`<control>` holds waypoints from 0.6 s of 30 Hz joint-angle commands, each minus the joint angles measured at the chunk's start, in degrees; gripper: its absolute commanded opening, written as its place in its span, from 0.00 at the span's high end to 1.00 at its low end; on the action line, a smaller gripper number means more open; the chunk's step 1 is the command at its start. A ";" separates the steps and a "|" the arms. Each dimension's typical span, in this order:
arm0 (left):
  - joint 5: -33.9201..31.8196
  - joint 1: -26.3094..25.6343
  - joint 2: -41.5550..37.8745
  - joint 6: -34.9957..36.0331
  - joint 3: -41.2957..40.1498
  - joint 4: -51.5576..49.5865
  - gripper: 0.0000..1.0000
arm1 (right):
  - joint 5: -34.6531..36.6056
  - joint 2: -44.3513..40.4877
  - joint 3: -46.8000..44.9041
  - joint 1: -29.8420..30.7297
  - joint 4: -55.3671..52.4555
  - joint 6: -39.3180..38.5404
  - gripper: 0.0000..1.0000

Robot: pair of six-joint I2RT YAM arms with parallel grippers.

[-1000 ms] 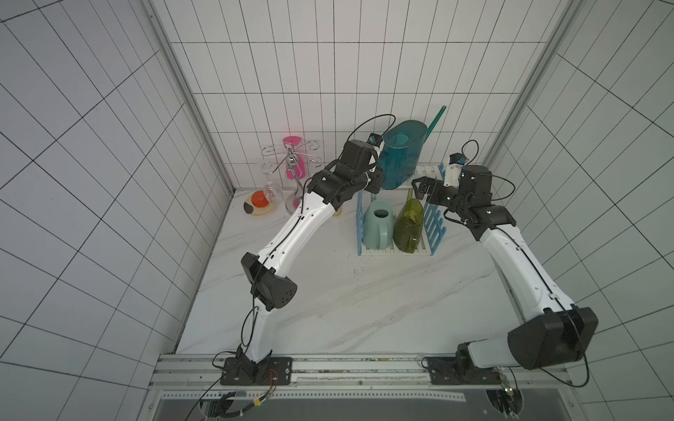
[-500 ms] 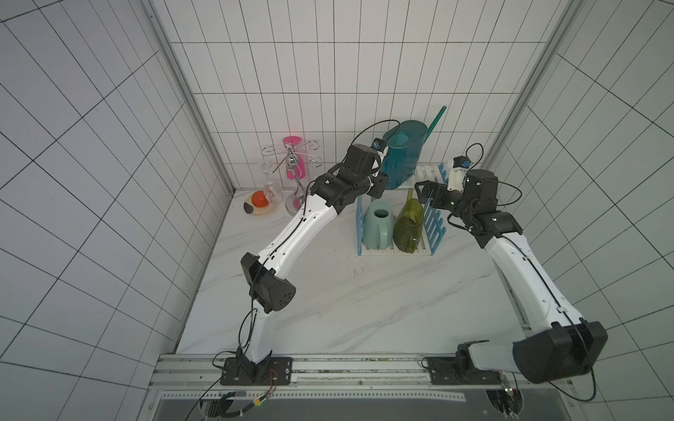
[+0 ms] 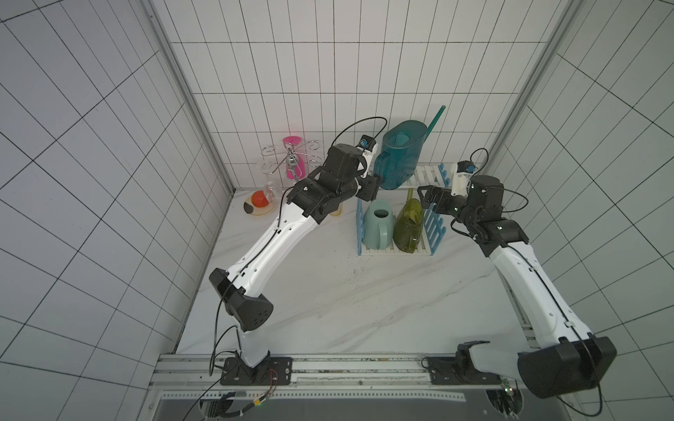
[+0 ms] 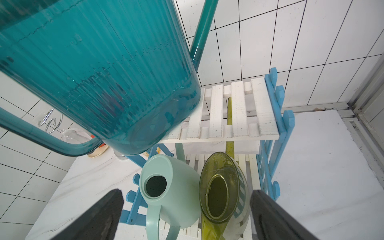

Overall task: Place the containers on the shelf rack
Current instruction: 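Place the container on the shelf, then reset both arms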

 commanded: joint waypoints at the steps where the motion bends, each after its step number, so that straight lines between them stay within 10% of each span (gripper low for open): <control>1: -3.66 -0.12 -4.69 -0.36 -5.67 0.52 0.29 | 2.32 -3.69 -2.28 -0.42 -1.37 -1.51 0.01; 8: -10.45 7.32 -27.53 -1.81 -42.12 15.54 0.04 | 13.53 -15.66 -18.44 -2.43 -0.31 -2.22 0.01; 18: -15.65 28.27 -42.78 -3.77 -81.65 37.65 0.02 | 21.74 -26.10 -40.42 -11.91 9.36 -0.92 0.01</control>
